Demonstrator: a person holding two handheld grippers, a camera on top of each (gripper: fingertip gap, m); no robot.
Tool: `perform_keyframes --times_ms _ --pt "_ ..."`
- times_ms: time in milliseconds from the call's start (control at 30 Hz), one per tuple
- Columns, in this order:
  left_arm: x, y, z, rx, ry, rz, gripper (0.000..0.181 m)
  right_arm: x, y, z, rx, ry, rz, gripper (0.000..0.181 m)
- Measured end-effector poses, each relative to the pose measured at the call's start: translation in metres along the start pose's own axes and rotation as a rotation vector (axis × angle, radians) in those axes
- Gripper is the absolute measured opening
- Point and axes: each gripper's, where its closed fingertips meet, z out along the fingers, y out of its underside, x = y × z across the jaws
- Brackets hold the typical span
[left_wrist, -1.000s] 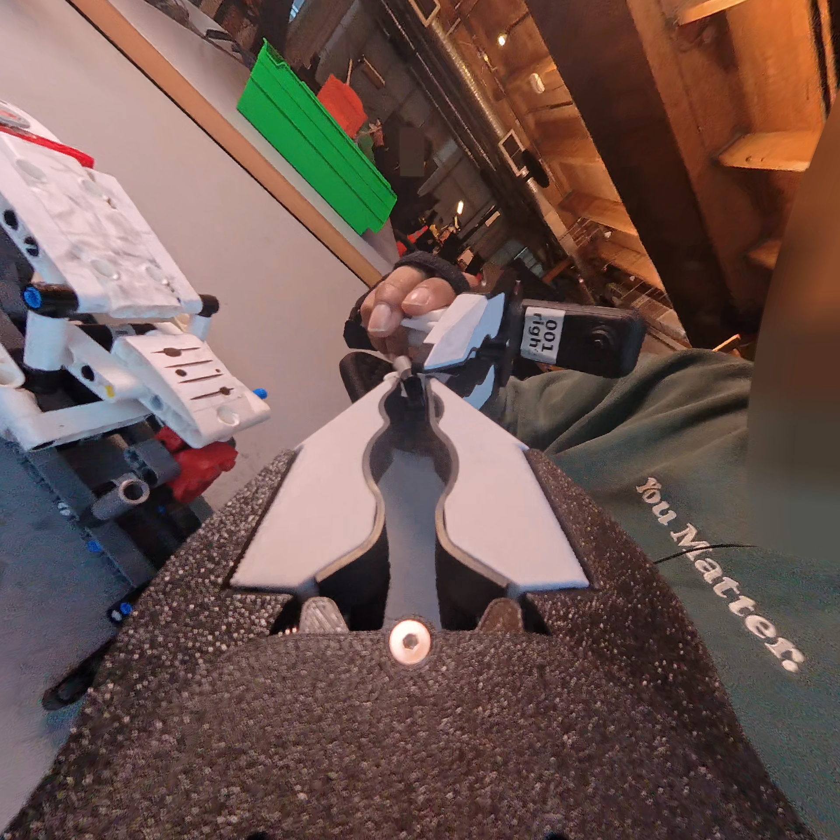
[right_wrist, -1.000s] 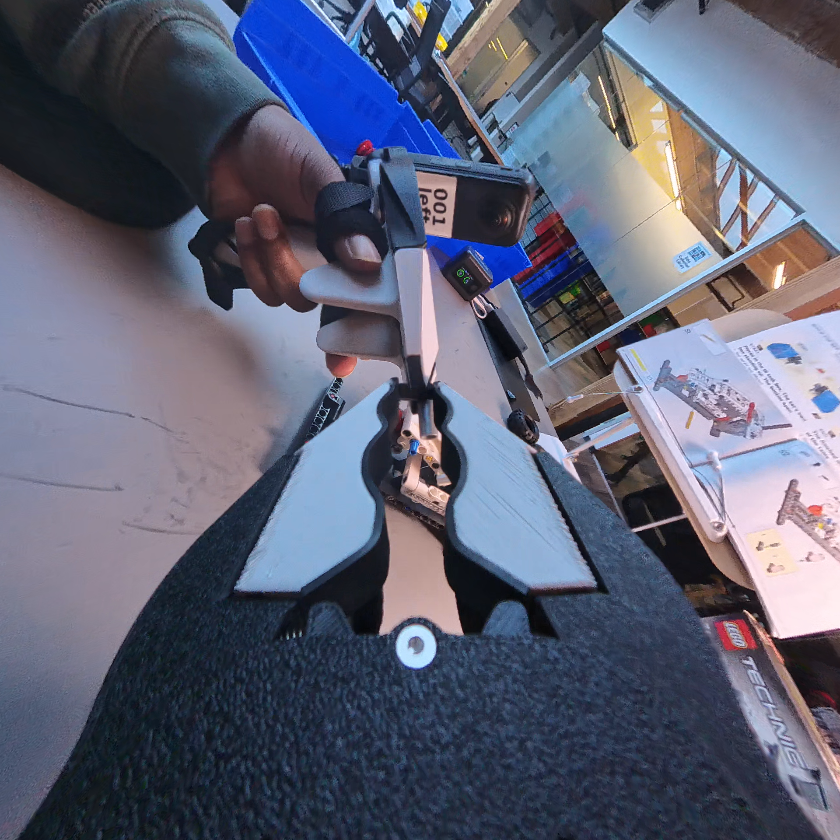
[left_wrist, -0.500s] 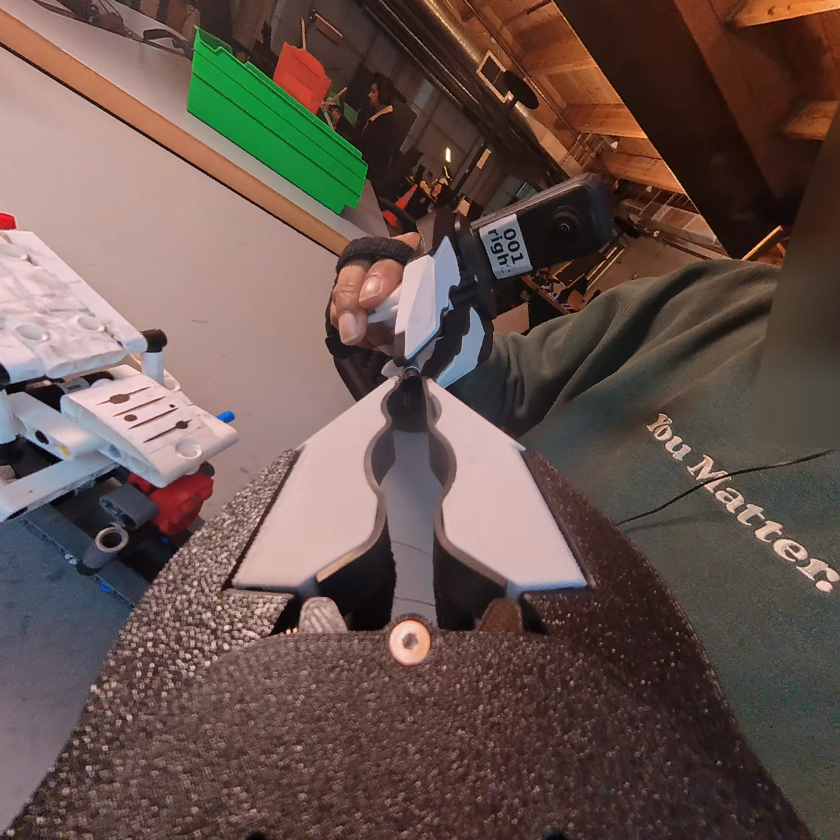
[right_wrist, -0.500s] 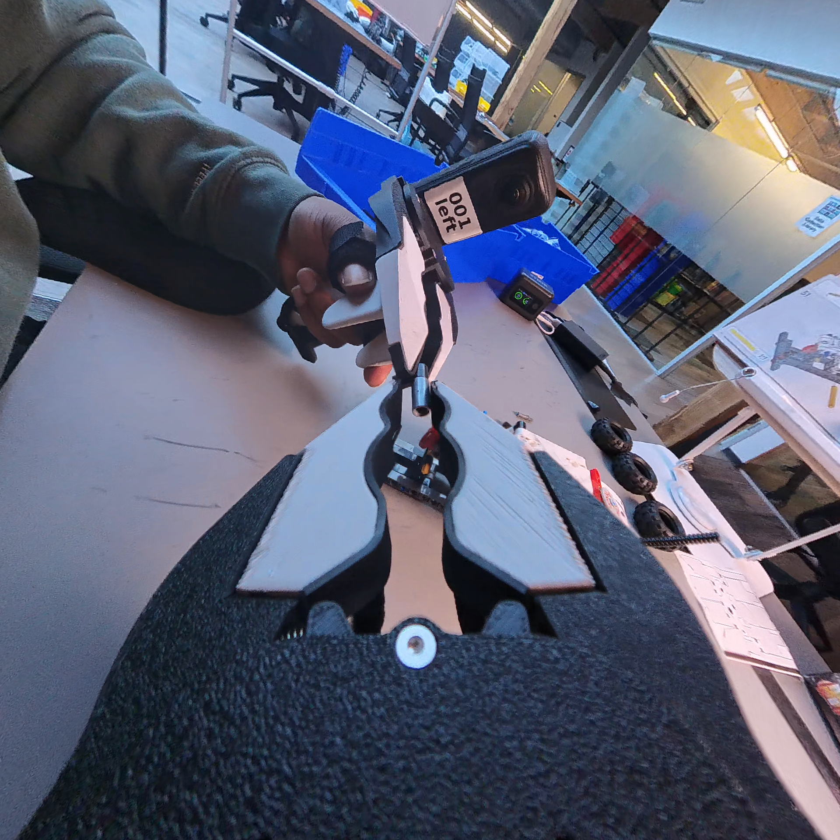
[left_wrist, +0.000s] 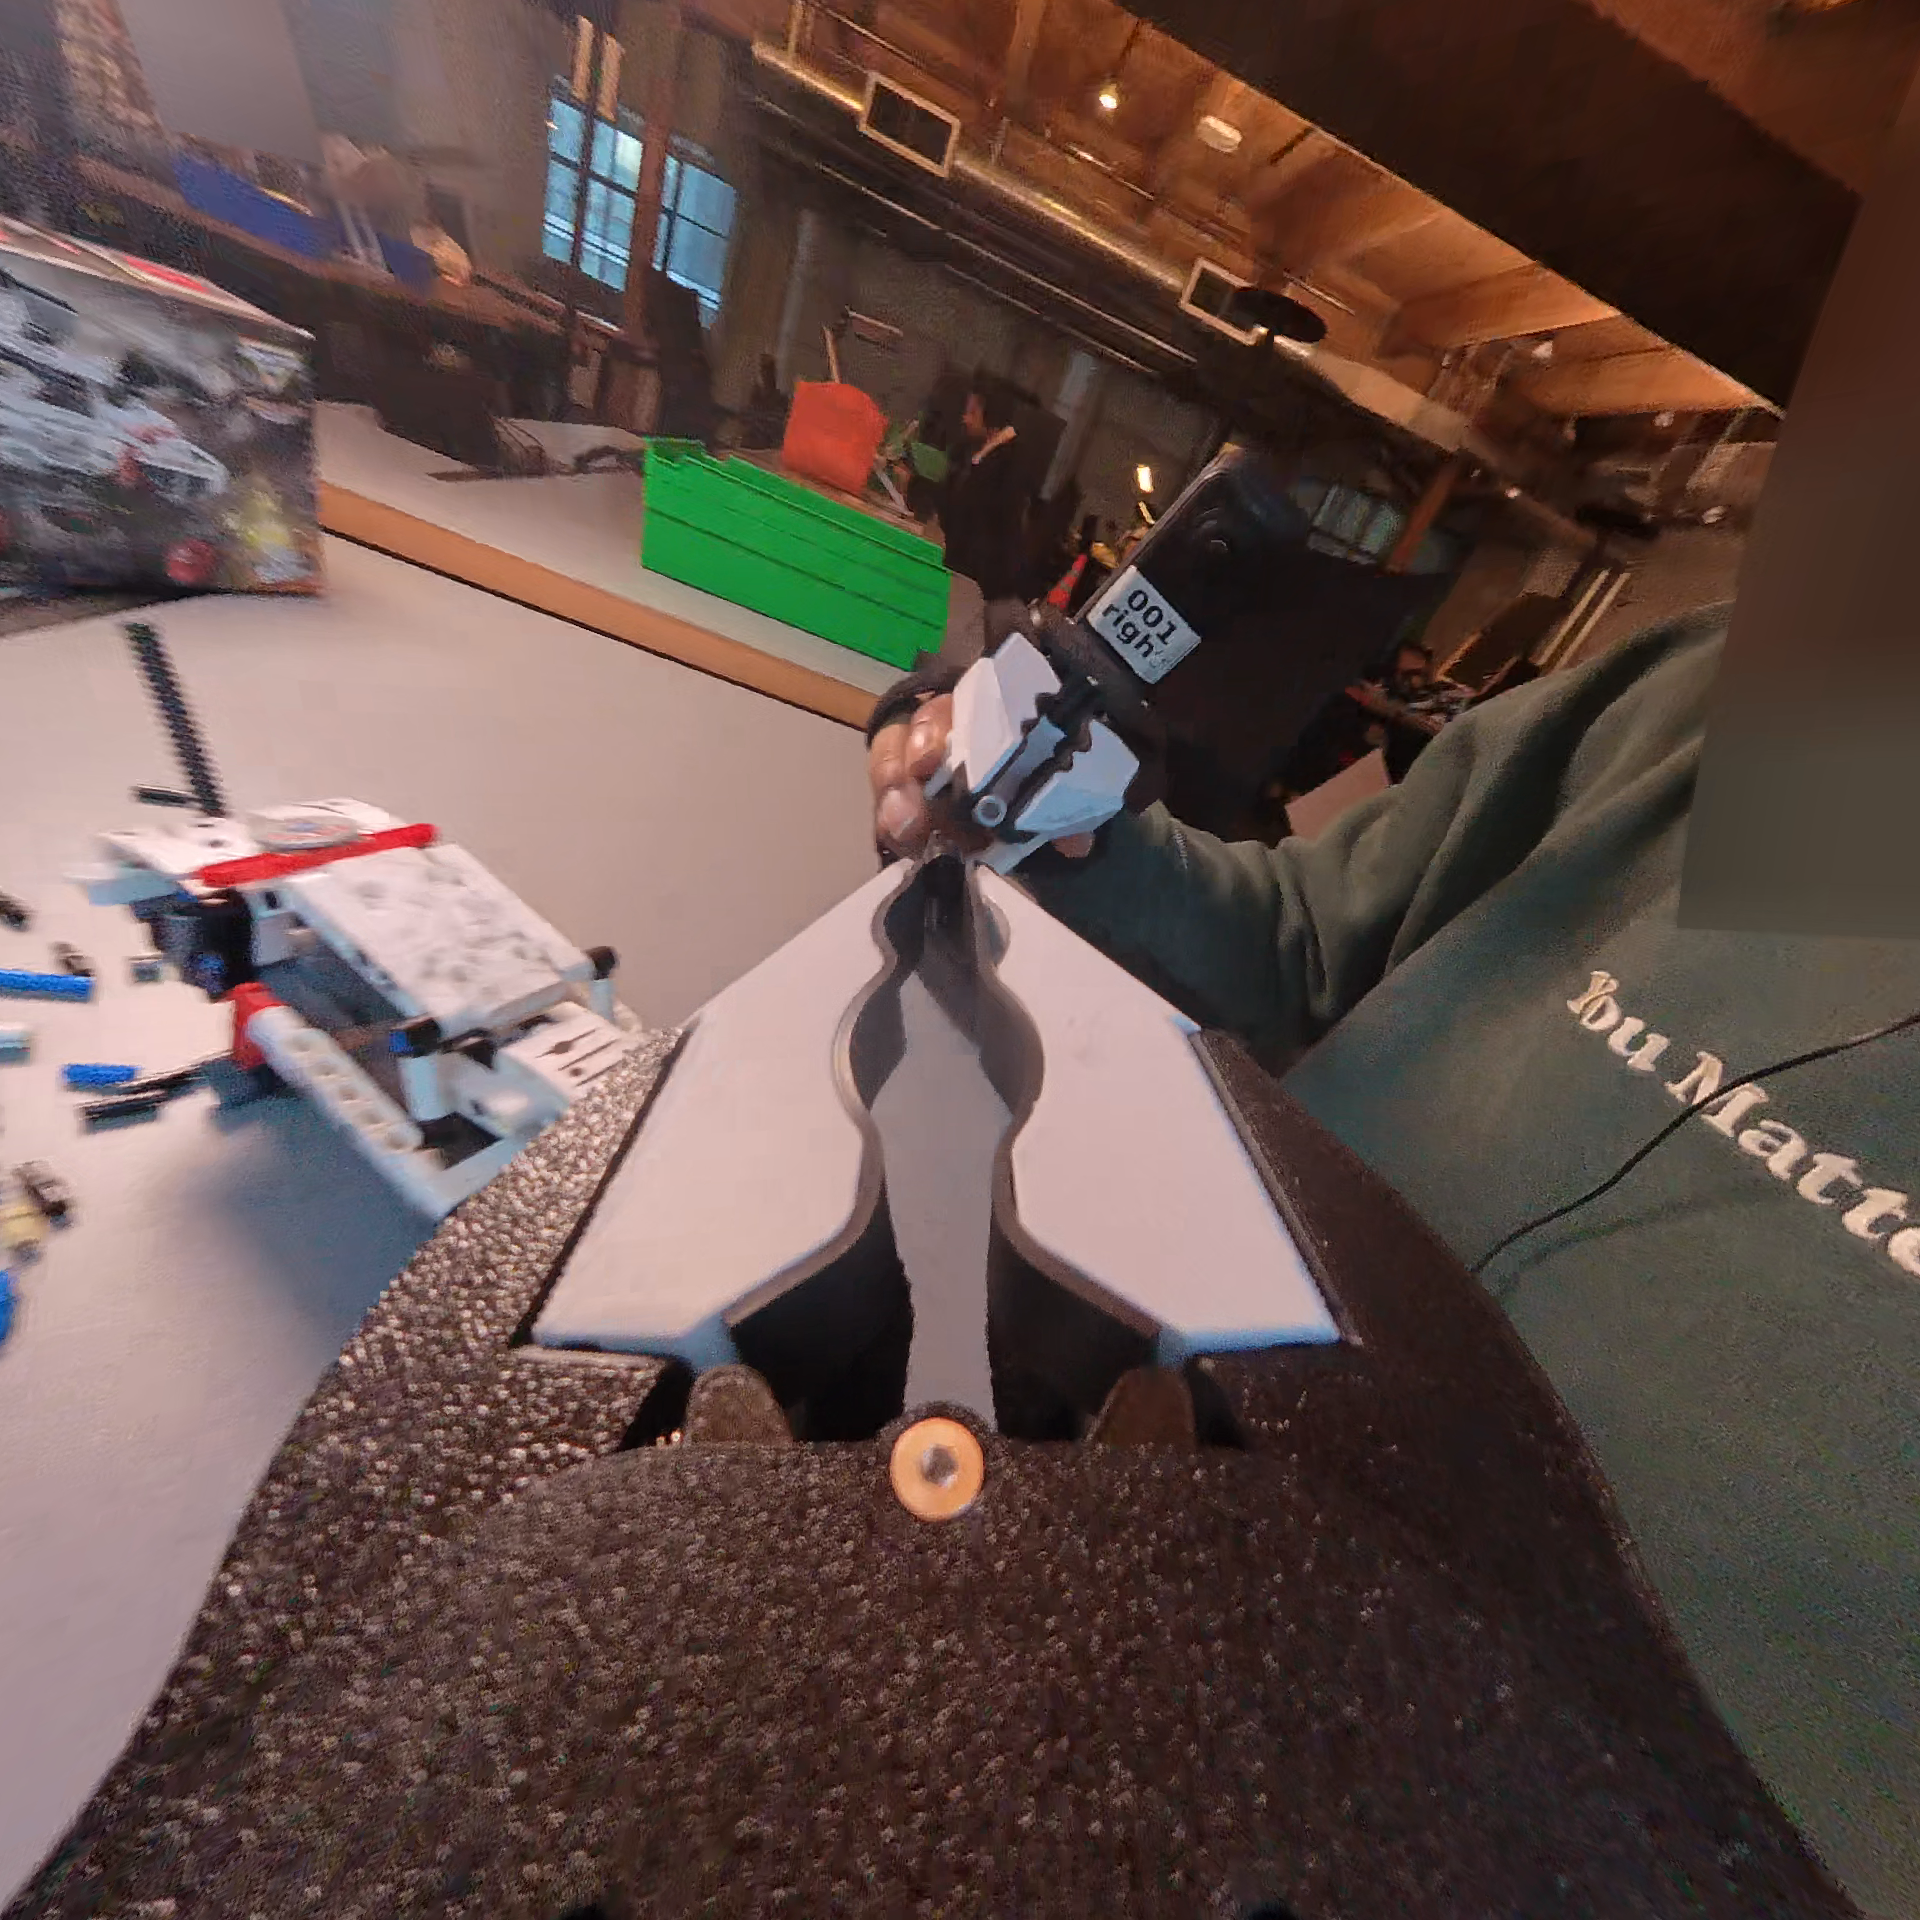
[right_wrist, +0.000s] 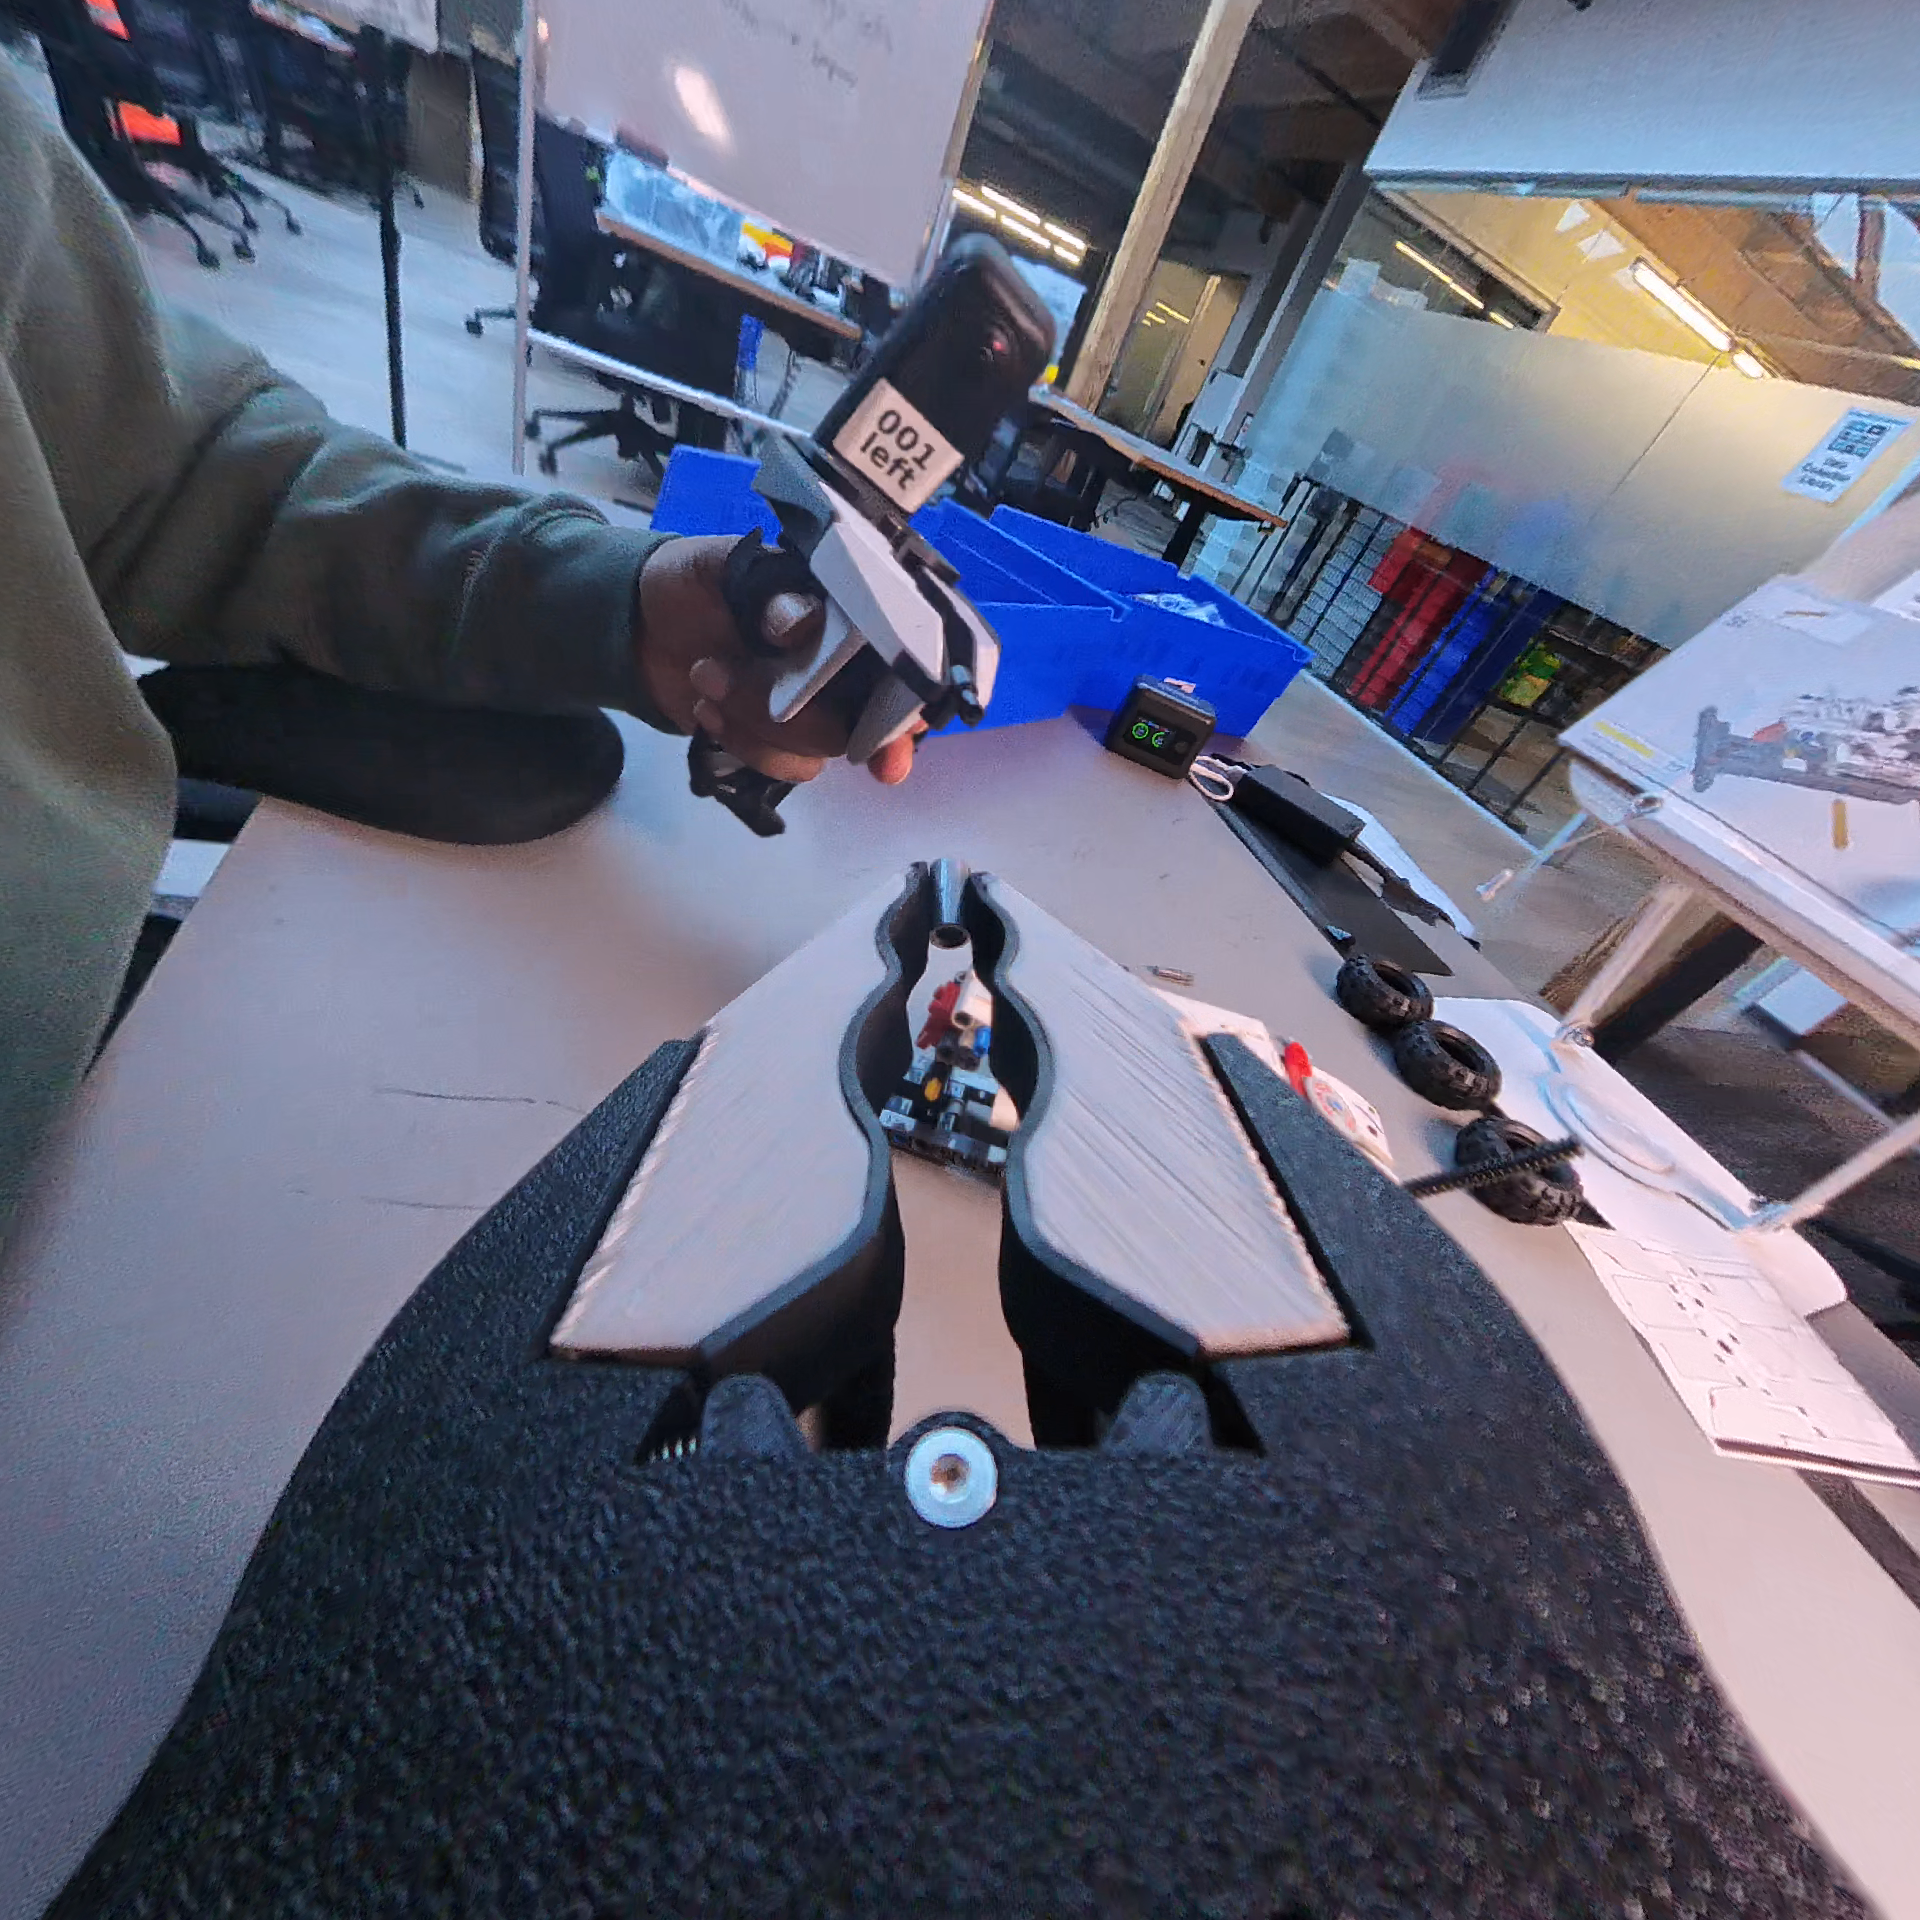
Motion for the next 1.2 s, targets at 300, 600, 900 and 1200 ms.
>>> perform_keyframes --times_ms 300,600,900,1200 --pt "0.001 0.010 0.007 -0.062 -0.002 0.071 0.007 -0.012 -0.005 0.010 0.064 -0.049 0.023 0.006" --pt "0.001 0.013 0.007 -0.049 -0.008 0.081 0.007 -0.007 -0.029 -0.003 0.238 -0.077 0.134 0.007" --pt "-0.010 0.016 0.001 -0.049 -0.034 0.052 0.007 0.004 -0.007 0.004 0.143 -0.017 0.162 0.007" --pt "-0.066 0.019 -0.025 -0.031 -0.256 -0.046 0.007 0.097 0.035 0.034 -0.193 0.189 0.064 0.007"
